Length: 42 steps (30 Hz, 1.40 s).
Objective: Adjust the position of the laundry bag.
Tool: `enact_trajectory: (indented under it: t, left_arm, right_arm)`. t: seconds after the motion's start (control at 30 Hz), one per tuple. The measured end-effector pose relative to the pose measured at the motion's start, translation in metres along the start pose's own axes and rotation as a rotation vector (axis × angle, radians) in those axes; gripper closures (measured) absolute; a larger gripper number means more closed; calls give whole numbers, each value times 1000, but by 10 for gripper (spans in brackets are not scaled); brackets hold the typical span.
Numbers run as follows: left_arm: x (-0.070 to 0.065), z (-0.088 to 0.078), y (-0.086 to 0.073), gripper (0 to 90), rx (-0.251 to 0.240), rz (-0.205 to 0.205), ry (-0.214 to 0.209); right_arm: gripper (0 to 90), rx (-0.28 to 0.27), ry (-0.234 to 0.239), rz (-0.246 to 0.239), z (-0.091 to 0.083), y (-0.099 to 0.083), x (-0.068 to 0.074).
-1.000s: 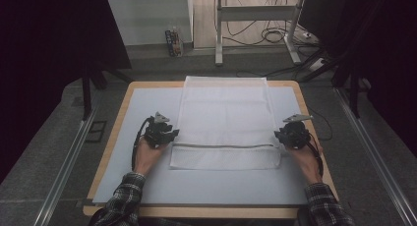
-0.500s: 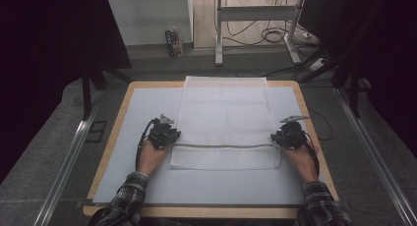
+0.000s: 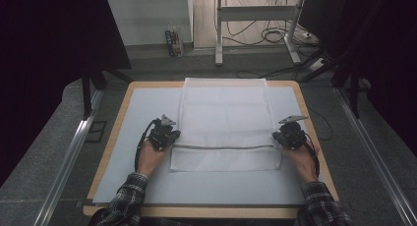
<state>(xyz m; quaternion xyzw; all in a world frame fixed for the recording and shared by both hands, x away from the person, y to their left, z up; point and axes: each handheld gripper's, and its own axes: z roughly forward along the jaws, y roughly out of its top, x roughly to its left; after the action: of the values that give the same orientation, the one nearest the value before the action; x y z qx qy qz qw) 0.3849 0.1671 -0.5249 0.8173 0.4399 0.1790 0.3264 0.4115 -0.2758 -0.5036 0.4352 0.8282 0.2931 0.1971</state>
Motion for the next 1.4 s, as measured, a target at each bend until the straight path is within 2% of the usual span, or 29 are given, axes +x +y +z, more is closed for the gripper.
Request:
enact_trajectory:
  t: [0.07,0.27,0.53,0.73,1.07,1.4]
  left_arm:
    - [0,-3,-2,899,10,6,-8]
    - [3,-16,-8,898,7,-19,-48]
    - [6,-30,-17,897,17,-31,-85]
    - [5,-41,-24,897,15,-29,-92]
    - [0,-53,-33,897,16,-22,-98]
    - [-10,-63,-45,895,35,-2,-112]
  right_arm:
    - [878,-6,7,4,-2,-1,1]
    - [879,-30,25,-9,-13,-3,7]
    - [879,-41,60,-34,-27,-8,17]
    - [879,-38,73,-63,-34,-10,26]
    - [880,-48,96,-73,-47,-15,34]
    - [879,-36,116,-97,-60,-28,47]
